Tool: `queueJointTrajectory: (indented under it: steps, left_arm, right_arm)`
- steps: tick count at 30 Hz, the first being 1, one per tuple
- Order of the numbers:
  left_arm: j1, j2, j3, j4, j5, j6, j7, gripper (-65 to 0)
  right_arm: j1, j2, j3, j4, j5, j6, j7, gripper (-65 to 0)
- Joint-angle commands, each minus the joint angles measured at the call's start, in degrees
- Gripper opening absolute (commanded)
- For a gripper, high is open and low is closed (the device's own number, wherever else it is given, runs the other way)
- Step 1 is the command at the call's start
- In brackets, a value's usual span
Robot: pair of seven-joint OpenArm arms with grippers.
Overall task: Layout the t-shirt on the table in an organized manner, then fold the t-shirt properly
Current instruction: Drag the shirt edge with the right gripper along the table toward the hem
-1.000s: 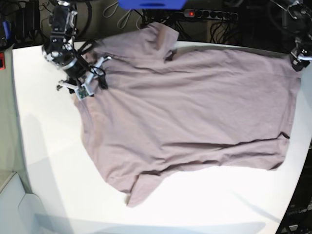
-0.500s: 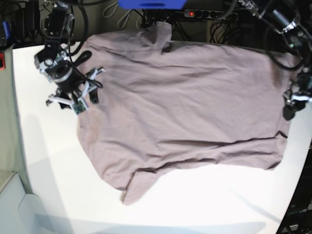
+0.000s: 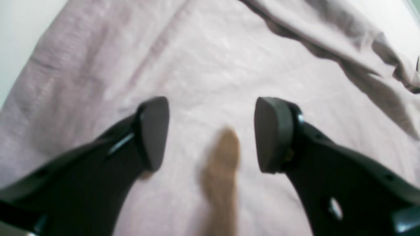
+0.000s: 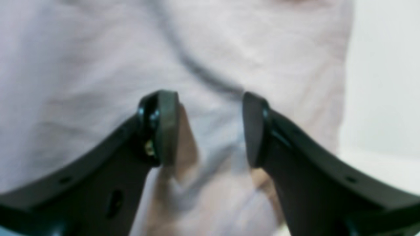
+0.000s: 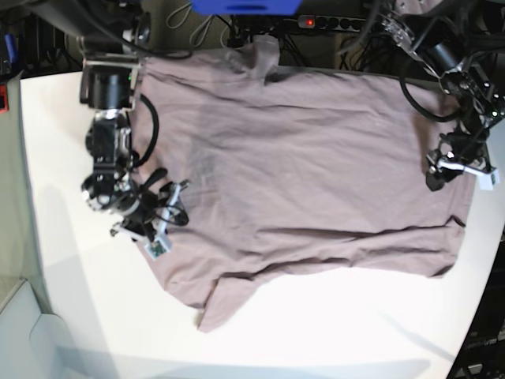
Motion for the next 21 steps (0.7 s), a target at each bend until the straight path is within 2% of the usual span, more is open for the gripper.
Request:
queueJointTrajectory:
  steps: [1,5,11,13,16,21]
  left_arm:
    - [0.1,-0.86,-0.06,0.57,1.65,1.05,1.36,-24.5]
    - [0.45,-0.59,-0.24,0.83,1.65,1.05,1.44,-24.5]
    - [3.61,-0.33,-0.15,0.83,1.56,0.96,1.44,-24.6]
    - [4.76,-0.33,-0.41,1.45,1.12,0.96,2.94,-24.6]
    - [6.87,-0.59,-0.5,5.67,-2.75,0.87,7.33,-24.6]
    - [9.33,-0.68,-0.33,15.43,-11.27,0.96,10.41,-24.6]
  right_arm:
    - [1.42,1.51,0.23,0.28,0.57,-0.34,1.02,-33.6]
    - [-3.5,4.76,2.78,3.0,0.39,-0.34,0.49,-33.6]
    - [-17.83,8.01,4.28,13.2,0.39,-0.34,0.4,-33.4]
    - [-22.05,8.01,4.28,17.42,0.39,-0.34,0.4,-33.4]
    - [-27.06,8.01,4.36,25.95,0.75,-0.34,0.84,-33.3]
    - [-27.24,6.43,4.36,33.95,0.75,-0.34,0.49,-33.3]
